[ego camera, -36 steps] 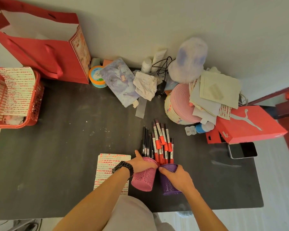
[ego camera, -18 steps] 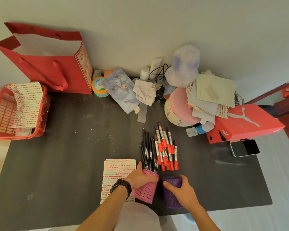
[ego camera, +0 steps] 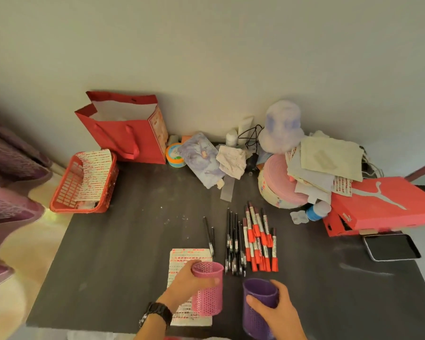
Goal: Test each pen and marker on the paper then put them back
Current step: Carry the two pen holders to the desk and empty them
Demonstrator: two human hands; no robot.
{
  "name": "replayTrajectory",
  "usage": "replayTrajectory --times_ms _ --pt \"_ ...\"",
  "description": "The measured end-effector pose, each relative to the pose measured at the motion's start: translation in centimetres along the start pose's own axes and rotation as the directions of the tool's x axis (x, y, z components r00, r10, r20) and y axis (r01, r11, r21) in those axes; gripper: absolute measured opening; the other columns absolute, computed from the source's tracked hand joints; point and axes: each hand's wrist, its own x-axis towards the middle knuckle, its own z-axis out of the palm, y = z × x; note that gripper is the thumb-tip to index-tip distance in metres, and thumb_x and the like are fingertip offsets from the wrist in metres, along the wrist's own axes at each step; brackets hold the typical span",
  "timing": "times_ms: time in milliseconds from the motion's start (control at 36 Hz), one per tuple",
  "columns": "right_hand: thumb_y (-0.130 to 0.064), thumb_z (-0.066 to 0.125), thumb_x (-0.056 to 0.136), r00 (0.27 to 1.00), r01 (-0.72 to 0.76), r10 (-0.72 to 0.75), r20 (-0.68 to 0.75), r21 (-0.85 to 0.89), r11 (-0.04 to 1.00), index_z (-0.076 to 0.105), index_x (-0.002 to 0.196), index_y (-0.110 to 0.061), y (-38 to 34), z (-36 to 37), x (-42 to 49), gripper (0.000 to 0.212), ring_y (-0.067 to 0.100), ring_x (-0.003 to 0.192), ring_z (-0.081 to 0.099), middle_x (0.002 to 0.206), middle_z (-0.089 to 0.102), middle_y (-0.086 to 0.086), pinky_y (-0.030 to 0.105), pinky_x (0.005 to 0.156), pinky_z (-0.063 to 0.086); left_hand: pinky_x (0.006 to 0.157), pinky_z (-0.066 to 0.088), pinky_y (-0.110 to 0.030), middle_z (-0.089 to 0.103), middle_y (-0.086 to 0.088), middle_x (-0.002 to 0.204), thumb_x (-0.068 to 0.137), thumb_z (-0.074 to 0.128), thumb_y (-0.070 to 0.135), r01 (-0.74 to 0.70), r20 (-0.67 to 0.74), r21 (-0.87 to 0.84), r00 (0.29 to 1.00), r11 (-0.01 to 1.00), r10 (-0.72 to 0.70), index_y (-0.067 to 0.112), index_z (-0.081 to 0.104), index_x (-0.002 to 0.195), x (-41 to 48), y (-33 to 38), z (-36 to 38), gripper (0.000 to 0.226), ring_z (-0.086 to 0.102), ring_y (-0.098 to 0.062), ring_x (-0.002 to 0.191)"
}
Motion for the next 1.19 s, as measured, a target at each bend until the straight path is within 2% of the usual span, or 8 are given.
replayTrajectory --times_ms 111,250,528,639,750,917,1056,1194 --pt "-0.046 0.094 0.058 0.991 0.095 -0.096 0.094 0.008 0.995 0.041 0.128 -0.037 -0.2 -1.0 -1.0 0.088 0.004 0.094 0.057 0.115 0.058 -0.014 0.016 0.070 0.045 0.074 0.044 -0.012 0.059 0.013 0.119 0.074 0.090 0.030 -0.034 -0.112 -0.043 0.993 0.999 0.029 0.028 0.044 0.129 -2.9 -0.7 0.5 0.072 0.058 -0.001 0.104" --pt "-0.050 0.093 0.057 0.963 0.196 -0.199 0.182 0.033 0.980 0.042 0.128 -0.040 0.1 -2.1 -2.0 0.088 0.003 0.099 0.061 0.118 0.060 -0.019 0.024 0.077 0.053 0.096 0.048 -0.031 0.062 0.005 0.125 0.065 0.095 0.018 -0.123 -0.311 -0.115 0.947 0.986 0.082 0.029 0.048 0.127 -6.6 -2.4 2.4 0.078 0.062 -0.012 0.112" --pt "-0.051 0.095 0.053 0.869 0.425 -0.401 0.290 -0.021 0.905 0.038 0.121 -0.050 -1.3 0.1 -4.3 0.089 -0.002 0.106 0.060 0.118 0.056 -0.029 0.024 0.081 0.054 0.089 0.053 -0.021 0.064 0.012 0.123 0.054 0.099 0.021 -0.304 -0.567 -0.197 0.811 0.932 0.145 0.034 0.050 0.128 -12.6 -6.6 4.1 0.090 0.063 -0.006 0.111" --pt "-0.050 0.093 0.055 0.833 0.479 -0.430 0.349 -0.065 0.875 0.040 0.120 -0.051 -3.2 2.9 -4.3 0.084 -0.002 0.106 0.058 0.118 0.056 -0.031 0.011 0.069 0.053 0.095 0.054 -0.032 0.061 0.010 0.126 0.048 0.097 0.032 -0.330 -0.652 -0.198 0.748 0.923 0.127 0.040 0.050 0.128 -12.8 -8.3 1.5 0.093 0.060 -0.012 0.117" --pt "-0.039 0.093 0.060 0.826 0.498 -0.442 0.350 -0.087 0.863 0.040 0.125 -0.041 -5.4 6.6 -3.3 0.084 0.004 0.108 0.058 0.119 0.053 -0.028 0.012 0.069 0.054 0.105 0.048 -0.047 0.053 0.004 0.136 0.059 0.098 0.019 -0.328 -0.684 -0.177 0.719 0.928 0.123 0.045 0.045 0.131 -11.5 -9.4 -2.9 0.093 0.052 -0.018 0.126" --pt "-0.053 0.088 0.055 0.851 0.490 -0.421 0.314 -0.186 0.852 0.043 0.132 -0.035 -9.4 13.1 -1.1 0.092 0.014 0.117 0.057 0.126 0.056 -0.016 0.026 0.085 0.058 0.102 0.048 -0.034 0.055 0.018 0.132 0.061 0.097 0.032 -0.293 -0.666 -0.176 0.739 0.940 0.106 0.051 0.042 0.128 -7.2 -10.1 -11.2 0.088 0.056 -0.012 0.122" --pt "-0.054 0.087 0.067 0.773 0.633 -0.561 0.295 -0.404 0.660 0.044 0.125 -0.043 -13.5 18.8 0.9 0.074 0.004 0.118 0.044 0.123 0.052 -0.023 0.033 0.103 0.035 0.104 0.046 -0.035 0.053 0.010 0.139 0.069 0.093 0.024 -0.248 -0.627 -0.109 0.768 0.963 0.127 0.041 0.035 0.142 -2.8 -8.5 -17.3 0.094 0.053 -0.016 0.127" --pt "-0.042 0.091 0.066 0.827 0.563 -0.519 0.219 -0.297 0.771 0.047 0.138 -0.033 -16.0 24.2 3.2 0.085 0.014 0.126 0.050 0.135 0.054 -0.012 0.044 0.097 0.053 0.099 0.044 -0.032 0.052 0.014 0.140 0.070 0.091 0.027 -0.200 -0.581 -0.050 0.803 0.978 0.135 0.045 0.030 0.145 0.7 -7.1 -21.5 0.098 0.052 -0.013 0.126"
